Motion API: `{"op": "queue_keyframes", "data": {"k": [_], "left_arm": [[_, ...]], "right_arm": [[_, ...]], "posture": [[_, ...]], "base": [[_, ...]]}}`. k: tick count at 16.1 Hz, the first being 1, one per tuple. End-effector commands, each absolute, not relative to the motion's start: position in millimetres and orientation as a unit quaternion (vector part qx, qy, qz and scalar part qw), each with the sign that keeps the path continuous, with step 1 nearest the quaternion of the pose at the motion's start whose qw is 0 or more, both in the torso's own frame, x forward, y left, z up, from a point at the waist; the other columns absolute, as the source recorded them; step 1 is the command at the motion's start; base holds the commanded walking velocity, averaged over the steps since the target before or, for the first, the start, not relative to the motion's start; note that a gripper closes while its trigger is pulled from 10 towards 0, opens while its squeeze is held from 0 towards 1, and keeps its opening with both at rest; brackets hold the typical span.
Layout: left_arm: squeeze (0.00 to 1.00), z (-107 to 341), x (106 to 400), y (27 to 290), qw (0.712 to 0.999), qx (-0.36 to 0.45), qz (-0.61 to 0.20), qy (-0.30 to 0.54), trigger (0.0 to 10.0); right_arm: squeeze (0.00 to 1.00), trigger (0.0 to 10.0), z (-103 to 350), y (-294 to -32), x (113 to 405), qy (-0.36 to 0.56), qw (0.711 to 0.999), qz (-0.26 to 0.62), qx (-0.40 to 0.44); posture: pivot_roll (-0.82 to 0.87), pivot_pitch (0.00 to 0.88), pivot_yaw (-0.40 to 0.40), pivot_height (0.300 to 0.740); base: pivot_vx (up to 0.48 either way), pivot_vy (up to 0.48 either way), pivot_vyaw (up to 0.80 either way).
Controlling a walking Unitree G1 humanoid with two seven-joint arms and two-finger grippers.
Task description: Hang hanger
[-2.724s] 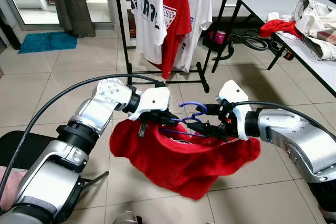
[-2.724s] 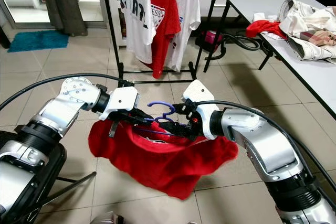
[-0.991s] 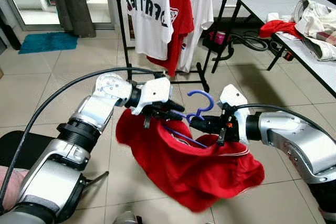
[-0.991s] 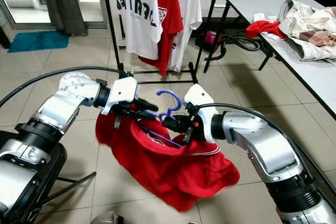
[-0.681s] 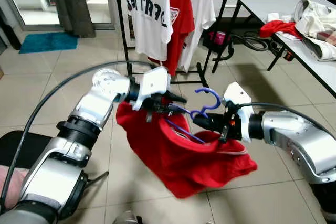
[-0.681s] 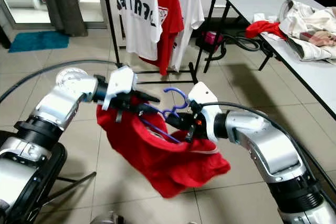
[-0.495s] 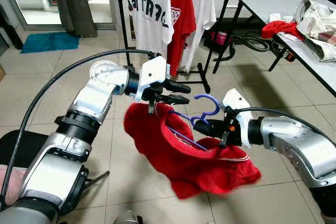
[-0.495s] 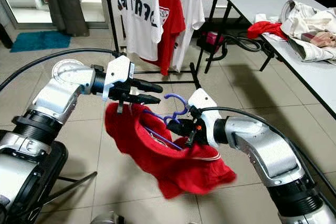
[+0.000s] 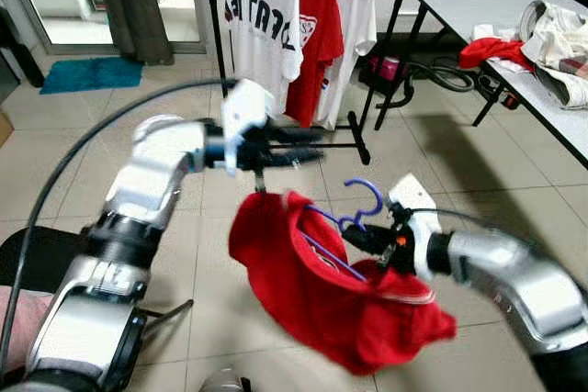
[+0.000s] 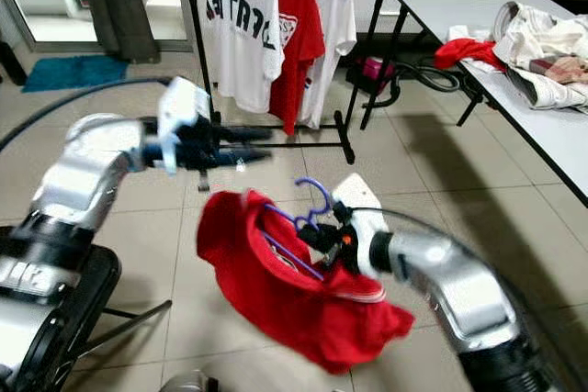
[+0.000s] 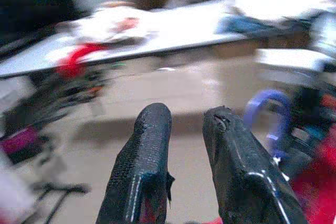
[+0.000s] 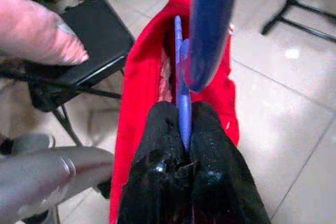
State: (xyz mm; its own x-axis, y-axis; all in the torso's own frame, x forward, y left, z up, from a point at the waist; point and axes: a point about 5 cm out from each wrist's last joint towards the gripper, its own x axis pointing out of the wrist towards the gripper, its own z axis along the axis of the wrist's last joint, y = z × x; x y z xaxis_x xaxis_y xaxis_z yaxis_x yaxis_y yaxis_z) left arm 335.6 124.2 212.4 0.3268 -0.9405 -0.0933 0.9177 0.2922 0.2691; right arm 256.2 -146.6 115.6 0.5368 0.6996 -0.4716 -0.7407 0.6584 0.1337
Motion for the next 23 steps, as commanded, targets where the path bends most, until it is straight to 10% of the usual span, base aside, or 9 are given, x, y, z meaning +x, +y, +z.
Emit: {"op": "queue_keyframes", "data": {"k": [1,10,18,19,20,23], "left_arm": [[0.00,207,334,133,0.844,0.114,-0.522,-0.036,10.0],[0.00,153,318,141,0.966,0.119,-0.230,0.013,10.0],[0.00,150,312,127,0.981,0.091,-0.168,0.005,10.0],[0.00,150,313,127,0.984,0.089,-0.157,0.003,10.0],[0.00,149,313,126,0.984,0.091,-0.154,0.003,10.0],[0.00,149,312,124,0.986,0.082,-0.148,0.002,10.0]], "right_arm": [[0.00,0.0,120,-156,263,0.226,0.906,0.355,-0.036],[0.00,0.0,106,-157,279,0.150,0.980,0.121,0.051],[0.00,0.0,98,-169,278,0.146,0.987,0.035,0.058],[0.00,8.2,97,-172,277,0.150,0.987,0.016,0.047],[0.00,10.0,96,-173,277,0.152,0.988,0.007,0.035],[0.00,10.0,101,-171,276,0.150,0.987,0.026,0.050]], "posture": [[0.04,0.000,-0.045,0.740],[0.13,0.000,-0.171,0.740],[0.11,0.000,-0.135,0.740],[0.10,0.002,-0.124,0.740],[0.09,0.004,-0.118,0.740],[0.06,0.007,-0.111,0.740]], "base": [[0.000,0.000,0.00],[0.000,0.000,0.00],[0.166,0.000,0.00],[0.296,0.000,0.00],[0.296,0.000,0.00],[0.294,0.000,0.00]]}}
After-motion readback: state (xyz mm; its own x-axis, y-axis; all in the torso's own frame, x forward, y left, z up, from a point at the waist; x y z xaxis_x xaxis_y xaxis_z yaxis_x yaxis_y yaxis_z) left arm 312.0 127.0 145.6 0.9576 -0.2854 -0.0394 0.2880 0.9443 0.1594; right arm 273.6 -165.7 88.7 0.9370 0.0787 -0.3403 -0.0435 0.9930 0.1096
